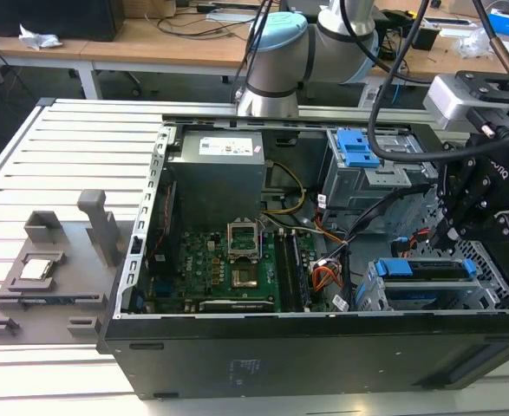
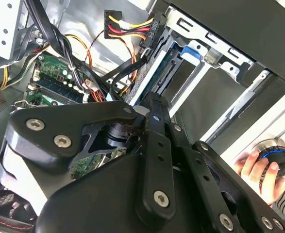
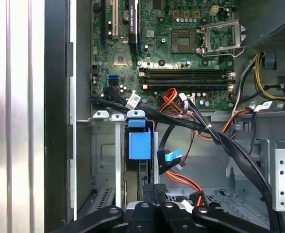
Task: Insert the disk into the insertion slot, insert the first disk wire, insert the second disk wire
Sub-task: 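Insert the disk into the insertion slot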
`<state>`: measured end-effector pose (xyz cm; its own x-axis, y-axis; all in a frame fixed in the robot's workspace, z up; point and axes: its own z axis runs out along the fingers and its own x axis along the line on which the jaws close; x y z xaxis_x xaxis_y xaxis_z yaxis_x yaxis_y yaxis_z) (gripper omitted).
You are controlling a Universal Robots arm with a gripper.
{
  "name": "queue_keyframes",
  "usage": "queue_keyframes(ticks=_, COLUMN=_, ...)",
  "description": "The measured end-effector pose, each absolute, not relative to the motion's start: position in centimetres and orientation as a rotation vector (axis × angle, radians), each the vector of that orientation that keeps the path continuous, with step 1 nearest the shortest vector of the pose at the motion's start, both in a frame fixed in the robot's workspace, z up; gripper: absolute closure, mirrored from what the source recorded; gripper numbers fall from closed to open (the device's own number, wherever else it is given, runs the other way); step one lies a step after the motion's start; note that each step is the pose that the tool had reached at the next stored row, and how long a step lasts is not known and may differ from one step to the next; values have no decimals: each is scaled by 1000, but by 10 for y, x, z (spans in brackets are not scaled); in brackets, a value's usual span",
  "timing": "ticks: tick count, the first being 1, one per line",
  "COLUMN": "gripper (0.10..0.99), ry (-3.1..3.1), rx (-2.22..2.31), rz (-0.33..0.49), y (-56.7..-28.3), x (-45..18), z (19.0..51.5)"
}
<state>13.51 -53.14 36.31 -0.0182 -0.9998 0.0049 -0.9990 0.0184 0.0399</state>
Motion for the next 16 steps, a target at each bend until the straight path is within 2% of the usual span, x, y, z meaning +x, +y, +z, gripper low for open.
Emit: queue_keyframes(ticks=16, gripper=980, ry=-2219, rx=2179, rz=-39, y=-531, x=137, z=352)
